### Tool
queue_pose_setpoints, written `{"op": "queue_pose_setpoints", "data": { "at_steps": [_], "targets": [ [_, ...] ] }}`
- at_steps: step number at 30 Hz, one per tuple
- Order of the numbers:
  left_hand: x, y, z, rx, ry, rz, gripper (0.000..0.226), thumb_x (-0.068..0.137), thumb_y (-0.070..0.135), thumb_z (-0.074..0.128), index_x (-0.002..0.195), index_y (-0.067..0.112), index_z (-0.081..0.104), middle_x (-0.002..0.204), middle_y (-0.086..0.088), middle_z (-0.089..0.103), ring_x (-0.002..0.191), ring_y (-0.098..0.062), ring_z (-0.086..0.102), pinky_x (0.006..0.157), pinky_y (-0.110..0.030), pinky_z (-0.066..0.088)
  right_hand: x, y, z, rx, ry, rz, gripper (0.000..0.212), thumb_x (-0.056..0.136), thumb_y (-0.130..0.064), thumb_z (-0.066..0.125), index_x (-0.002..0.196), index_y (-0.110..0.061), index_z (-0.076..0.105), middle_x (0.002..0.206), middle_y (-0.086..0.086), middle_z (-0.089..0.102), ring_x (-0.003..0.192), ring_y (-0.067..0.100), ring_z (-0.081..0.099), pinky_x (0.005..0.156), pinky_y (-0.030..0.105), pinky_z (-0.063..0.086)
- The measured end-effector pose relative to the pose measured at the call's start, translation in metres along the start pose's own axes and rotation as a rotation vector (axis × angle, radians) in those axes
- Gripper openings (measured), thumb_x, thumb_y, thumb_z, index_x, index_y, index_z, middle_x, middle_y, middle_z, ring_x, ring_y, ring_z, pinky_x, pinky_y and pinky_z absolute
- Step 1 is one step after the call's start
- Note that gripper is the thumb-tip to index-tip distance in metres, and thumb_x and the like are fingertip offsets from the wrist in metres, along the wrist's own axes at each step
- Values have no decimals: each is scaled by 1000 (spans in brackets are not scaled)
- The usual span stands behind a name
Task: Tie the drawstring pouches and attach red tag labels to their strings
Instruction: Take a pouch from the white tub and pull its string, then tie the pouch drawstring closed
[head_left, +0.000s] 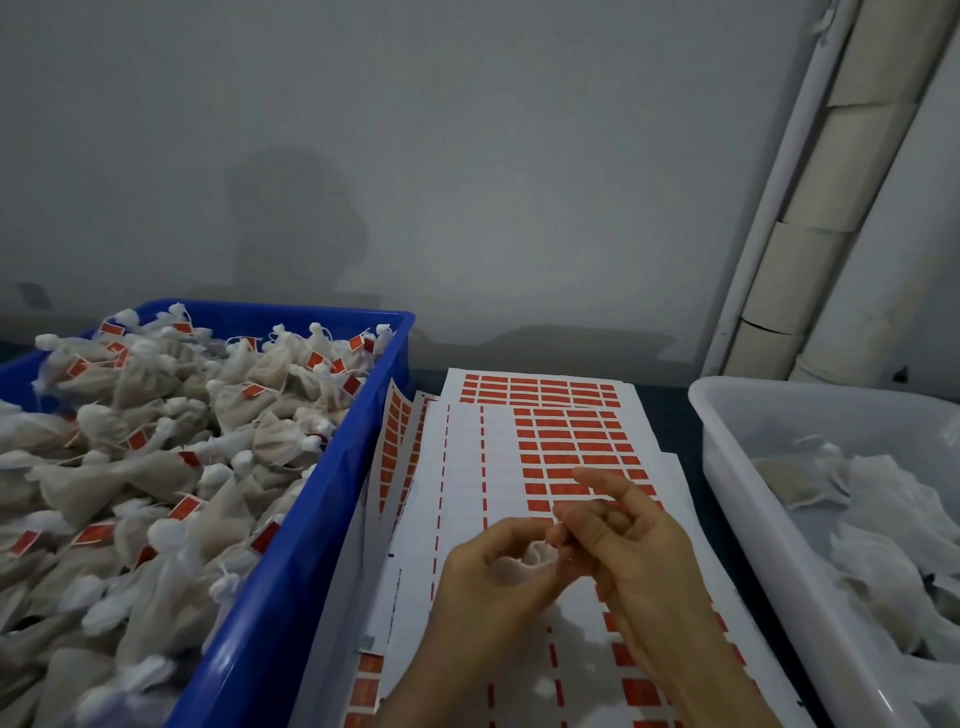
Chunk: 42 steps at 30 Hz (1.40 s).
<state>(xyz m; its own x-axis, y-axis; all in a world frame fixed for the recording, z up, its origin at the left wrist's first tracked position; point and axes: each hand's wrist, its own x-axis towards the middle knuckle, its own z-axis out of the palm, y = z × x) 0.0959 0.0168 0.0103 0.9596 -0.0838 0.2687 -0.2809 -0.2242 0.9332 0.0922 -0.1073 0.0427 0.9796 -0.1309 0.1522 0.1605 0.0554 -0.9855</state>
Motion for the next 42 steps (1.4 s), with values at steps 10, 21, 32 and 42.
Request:
{"op": "queue_pose_setpoints", "data": {
  "at_steps": [10, 21, 32, 42],
  "targets": [
    [4, -4, -12, -69, 153, -66, 19, 79, 20, 69, 71, 37, 69, 77, 35, 67, 85, 16, 58, 56, 8, 39, -3, 10, -3, -891, -98, -556, 18, 73, -2, 68, 86, -14, 71, 82, -5, 68, 71, -5, 53, 63, -12, 32],
    [6, -11, -9, 34, 181, -75, 8, 75, 26, 72, 70, 30, 68, 73, 31, 67, 83, 13, 58, 53, 5, 42, -6, 21, 0, -901, 12, -582, 10, 71, -11, 72, 74, -12, 63, 70, 2, 67, 54, 4, 51, 63, 6, 41],
    [4, -4, -10, 9, 130, -25, 14, 74, 24, 73, 75, 32, 62, 81, 43, 60, 86, 19, 55, 56, 6, 41, -6, 13, -9, -784, 265, -450, 29, 73, -11, 70, 72, -26, 46, 70, -10, 53, 56, 3, 50, 58, 6, 31],
    [-2, -9, -8, 472, 131, 131, 16, 83, 39, 58, 95, 38, 69, 103, 38, 37, 105, 7, 35, 95, -9, 28, -11, 5, -8, -559, 49, -382, 16, 76, -24, 62, 68, -33, 53, 69, -23, 60, 75, 7, 62, 56, 1, 44]
  ]
}}
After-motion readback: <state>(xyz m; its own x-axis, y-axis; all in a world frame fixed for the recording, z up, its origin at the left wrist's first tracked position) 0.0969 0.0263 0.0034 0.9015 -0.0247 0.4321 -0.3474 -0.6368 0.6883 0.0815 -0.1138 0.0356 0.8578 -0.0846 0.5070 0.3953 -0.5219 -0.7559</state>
